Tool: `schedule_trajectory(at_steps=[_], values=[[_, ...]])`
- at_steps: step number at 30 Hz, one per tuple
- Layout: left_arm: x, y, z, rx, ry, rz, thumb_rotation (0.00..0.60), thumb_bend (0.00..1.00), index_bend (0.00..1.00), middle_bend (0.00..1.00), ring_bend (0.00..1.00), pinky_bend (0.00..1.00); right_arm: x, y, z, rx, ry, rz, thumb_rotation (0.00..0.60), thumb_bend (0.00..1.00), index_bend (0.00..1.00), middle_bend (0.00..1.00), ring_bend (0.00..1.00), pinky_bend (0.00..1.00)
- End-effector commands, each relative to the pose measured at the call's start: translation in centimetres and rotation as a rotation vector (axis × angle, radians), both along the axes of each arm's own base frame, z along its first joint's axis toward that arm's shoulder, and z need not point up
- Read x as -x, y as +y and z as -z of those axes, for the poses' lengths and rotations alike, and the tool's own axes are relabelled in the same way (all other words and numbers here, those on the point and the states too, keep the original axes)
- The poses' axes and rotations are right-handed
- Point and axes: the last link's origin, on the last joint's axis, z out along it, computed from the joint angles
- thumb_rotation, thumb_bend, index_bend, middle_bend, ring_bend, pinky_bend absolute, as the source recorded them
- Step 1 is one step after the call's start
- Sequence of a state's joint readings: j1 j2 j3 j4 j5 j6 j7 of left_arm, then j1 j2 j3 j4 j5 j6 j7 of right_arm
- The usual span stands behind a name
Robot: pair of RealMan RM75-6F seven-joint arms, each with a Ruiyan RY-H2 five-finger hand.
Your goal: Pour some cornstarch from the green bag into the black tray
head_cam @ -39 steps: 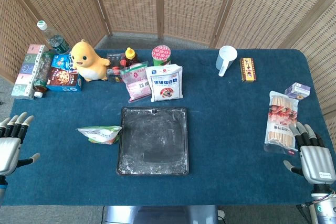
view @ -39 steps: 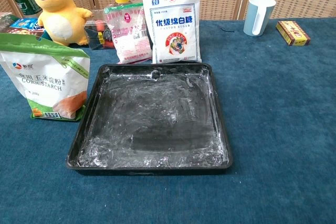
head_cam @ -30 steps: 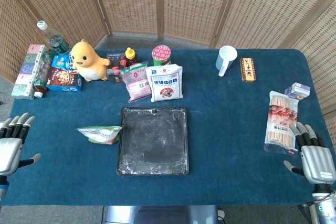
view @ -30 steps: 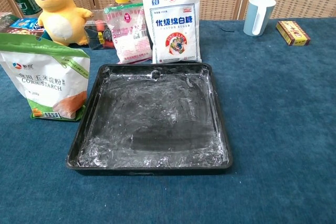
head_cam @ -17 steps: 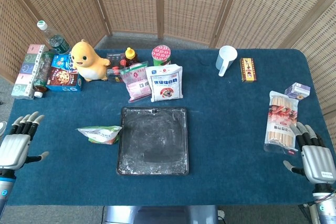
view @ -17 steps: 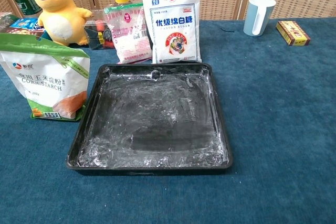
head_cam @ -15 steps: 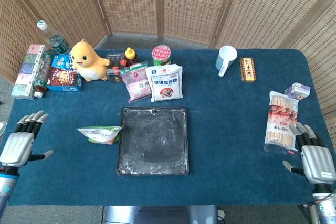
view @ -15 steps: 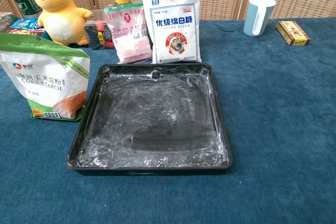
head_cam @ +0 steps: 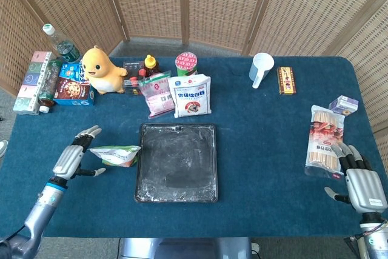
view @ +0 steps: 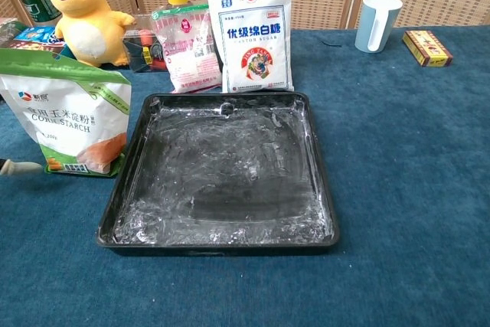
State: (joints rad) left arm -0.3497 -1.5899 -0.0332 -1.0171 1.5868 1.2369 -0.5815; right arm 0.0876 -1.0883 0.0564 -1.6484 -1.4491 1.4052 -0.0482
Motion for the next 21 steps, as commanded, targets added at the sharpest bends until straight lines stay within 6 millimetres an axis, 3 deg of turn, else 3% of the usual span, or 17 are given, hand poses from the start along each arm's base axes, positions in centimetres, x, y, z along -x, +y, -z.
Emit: schedule_trajectory(at_steps=[1,6,10,13,17,21], values=[[-0.7,0.4,0.9,0.014,-0.041,0.000,0.600,0.00,0.00,0.00,0.00,0.01,0.0,0.0,0.0,-0.003,-0.004,0.002,0.600,0.00,0.00,0.01,0.02,0.11],[-1.0,0.8,1.6,0.033,-0.037,-0.004,0.600,0.00,0.00,0.00,0.00,0.01,0.1,-0.1,0.0,-0.005,-0.009,0.007,0.600,0.00,0.00,0.01,0.02,0.11],[-1.4,1.4,2.1,0.048,-0.023,-0.010,0.600,0.03,0.02,0.04,0.03,0.13,0.1,0.0,0.1,-0.013,-0.019,0.008,0.600,0.00,0.00,0.01,0.02,0.11],[-1.7,1.7,2.6,0.055,-0.012,-0.018,0.600,0.11,0.13,0.14,0.13,0.24,0.1,0.0,0.1,-0.018,-0.028,0.010,0.600,0.00,0.00,0.01,0.02,0.11],[-2.1,2.3,3.2,0.064,-0.005,-0.024,0.600,0.22,0.23,0.22,0.20,0.32,0.0,0.0,0.1,-0.023,-0.040,0.010,0.600,0.00,0.00,0.01,0.02,0.11],[-2.3,2.6,3.4,0.033,-0.006,-0.023,0.600,0.31,0.44,0.40,0.36,0.46,-0.1,0.1,0.0,-0.022,-0.042,0.005,0.600,0.00,0.00,0.01,0.02,0.11]])
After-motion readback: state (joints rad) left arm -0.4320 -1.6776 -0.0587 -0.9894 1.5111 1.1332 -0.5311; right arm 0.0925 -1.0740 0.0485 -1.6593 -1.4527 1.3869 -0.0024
